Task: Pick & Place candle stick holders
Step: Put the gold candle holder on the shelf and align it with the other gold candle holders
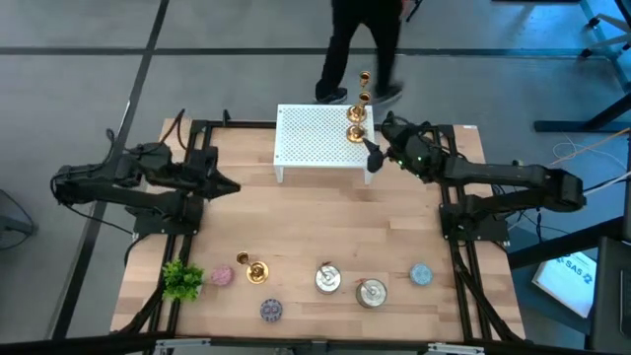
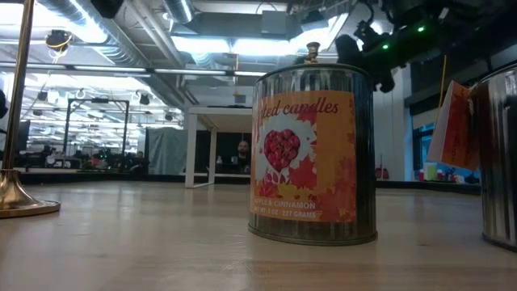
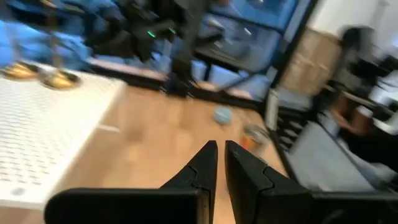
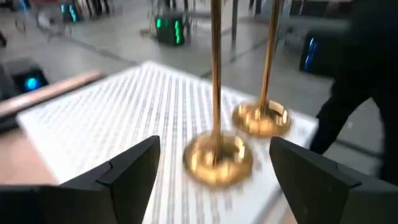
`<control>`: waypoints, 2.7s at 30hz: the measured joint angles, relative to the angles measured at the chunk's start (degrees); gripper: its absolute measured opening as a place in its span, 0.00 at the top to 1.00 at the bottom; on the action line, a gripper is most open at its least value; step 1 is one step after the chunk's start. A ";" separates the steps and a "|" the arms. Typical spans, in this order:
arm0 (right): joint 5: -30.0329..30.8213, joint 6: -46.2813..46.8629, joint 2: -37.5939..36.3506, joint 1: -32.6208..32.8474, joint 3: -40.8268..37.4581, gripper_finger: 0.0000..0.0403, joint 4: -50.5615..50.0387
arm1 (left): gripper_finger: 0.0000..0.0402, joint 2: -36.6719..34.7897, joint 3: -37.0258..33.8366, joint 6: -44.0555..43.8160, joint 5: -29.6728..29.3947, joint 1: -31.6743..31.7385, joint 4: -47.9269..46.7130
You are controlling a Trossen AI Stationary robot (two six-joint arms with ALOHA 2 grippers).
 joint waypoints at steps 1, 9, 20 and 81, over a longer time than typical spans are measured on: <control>-0.74 0.40 -0.65 0.53 0.00 0.24 -1.40 | 0.94 0.21 1.04 -0.57 1.77 -0.43 -1.91; -9.98 0.65 -3.70 6.92 -0.02 0.24 -6.21 | 0.90 2.59 1.18 -12.93 14.95 -6.41 -11.50; -10.16 0.76 -4.05 9.87 -0.02 0.24 -6.84 | 0.74 9.90 -6.45 -24.12 12.60 -17.39 -10.28; -24.38 -7.71 1.96 17.72 0.10 0.24 9.59 | 0.97 26.52 -4.78 1.36 -26.18 -22.78 27.65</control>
